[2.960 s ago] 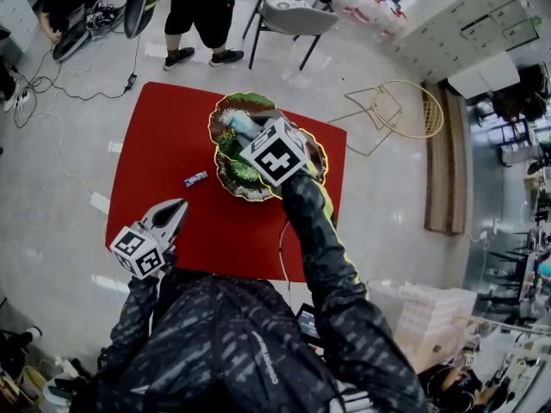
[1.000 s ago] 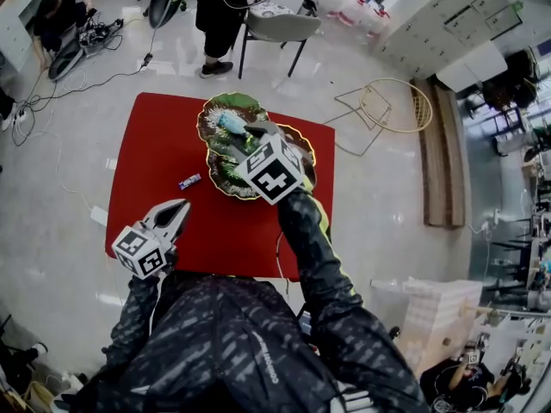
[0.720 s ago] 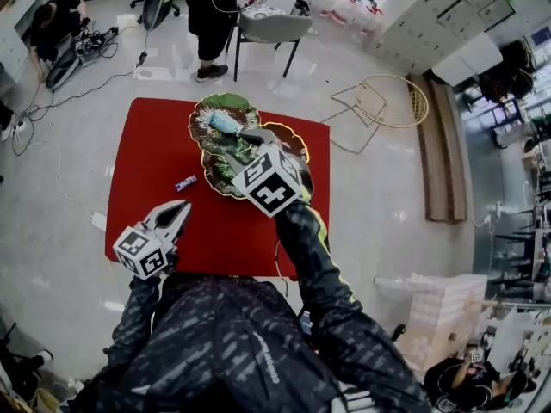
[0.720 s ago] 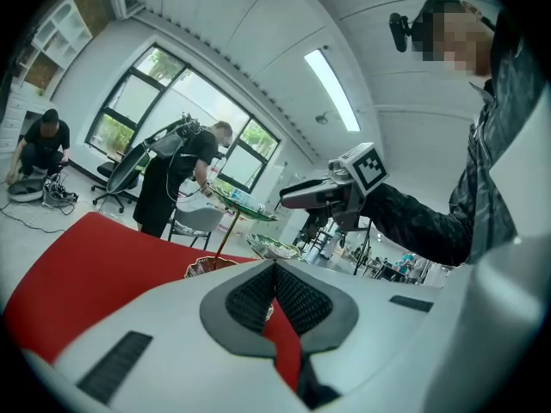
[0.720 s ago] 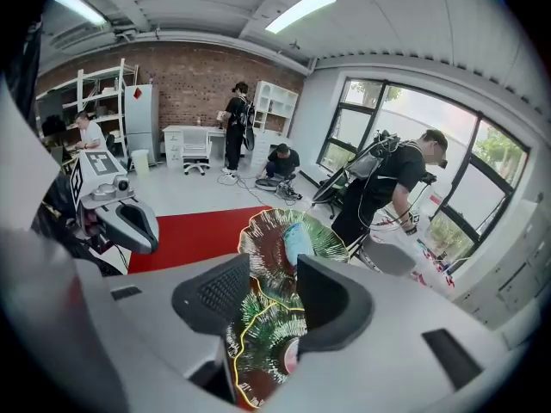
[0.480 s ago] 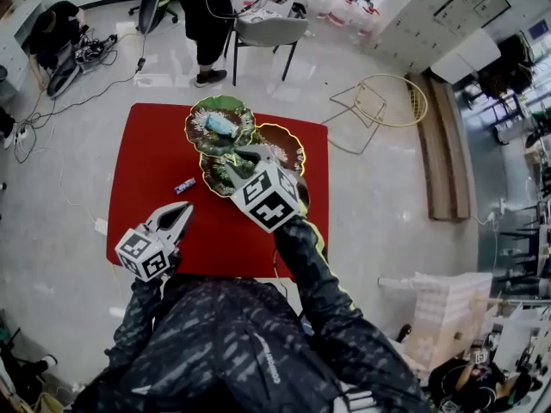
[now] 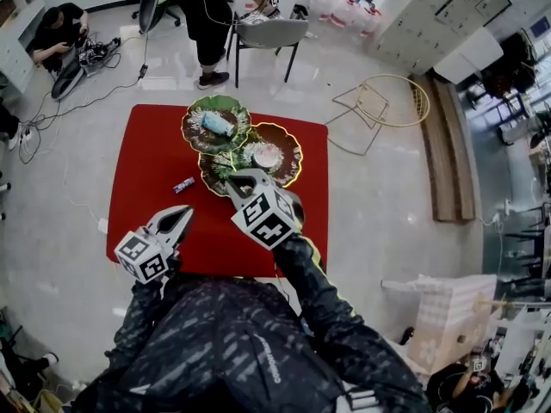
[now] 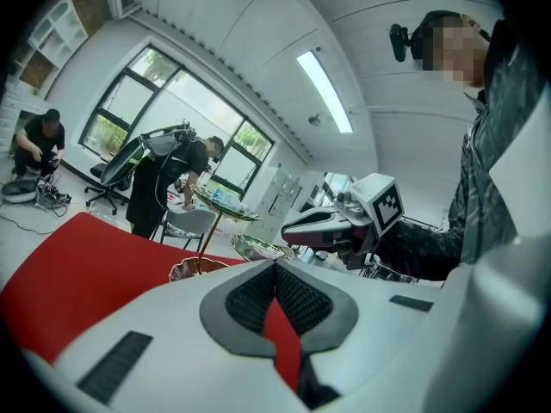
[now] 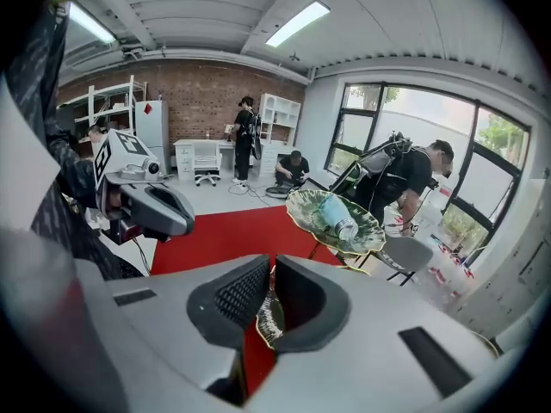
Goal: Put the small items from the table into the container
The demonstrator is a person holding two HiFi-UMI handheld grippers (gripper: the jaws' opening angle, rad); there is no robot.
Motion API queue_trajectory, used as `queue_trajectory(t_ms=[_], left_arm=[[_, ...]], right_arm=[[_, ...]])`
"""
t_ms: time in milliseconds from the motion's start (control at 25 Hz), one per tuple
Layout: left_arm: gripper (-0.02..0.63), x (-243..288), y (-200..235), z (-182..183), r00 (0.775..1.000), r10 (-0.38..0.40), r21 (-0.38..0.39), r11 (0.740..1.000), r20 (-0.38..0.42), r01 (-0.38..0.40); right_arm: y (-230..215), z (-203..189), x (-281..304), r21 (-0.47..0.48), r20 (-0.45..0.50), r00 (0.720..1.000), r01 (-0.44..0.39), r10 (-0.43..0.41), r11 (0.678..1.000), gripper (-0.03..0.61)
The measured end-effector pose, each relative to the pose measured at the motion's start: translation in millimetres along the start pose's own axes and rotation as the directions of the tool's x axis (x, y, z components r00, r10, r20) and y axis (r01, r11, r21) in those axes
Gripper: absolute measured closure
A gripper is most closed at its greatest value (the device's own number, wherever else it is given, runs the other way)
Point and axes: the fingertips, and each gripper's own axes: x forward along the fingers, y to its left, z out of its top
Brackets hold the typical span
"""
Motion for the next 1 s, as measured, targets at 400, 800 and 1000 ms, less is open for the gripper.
queue_trajectory(t_ms=[400,800,1000], left_arm=[[0.604,-20,3,-24,0.997,0.078,-0.028,0.997,0.010,-0.078],[0.603,-47,24,-37,0.987,0.160,-0.070,0.985,0.023,-0.158],[0.603,-62,40,-40,0.980,0.196,-0.090,0.977,0.027,-0.193]], right_arm=[[50,-34,25,0.032,-0.006,0.984,-0.179,0.179,0.983,0.555],[88,-37,84,-0.096,-0.038,0.962,-0.274,0.271,0.957,0.552],[97,-25,118,-0.117,-0.053,0.950,-0.311,0.307,0.943,0.543]])
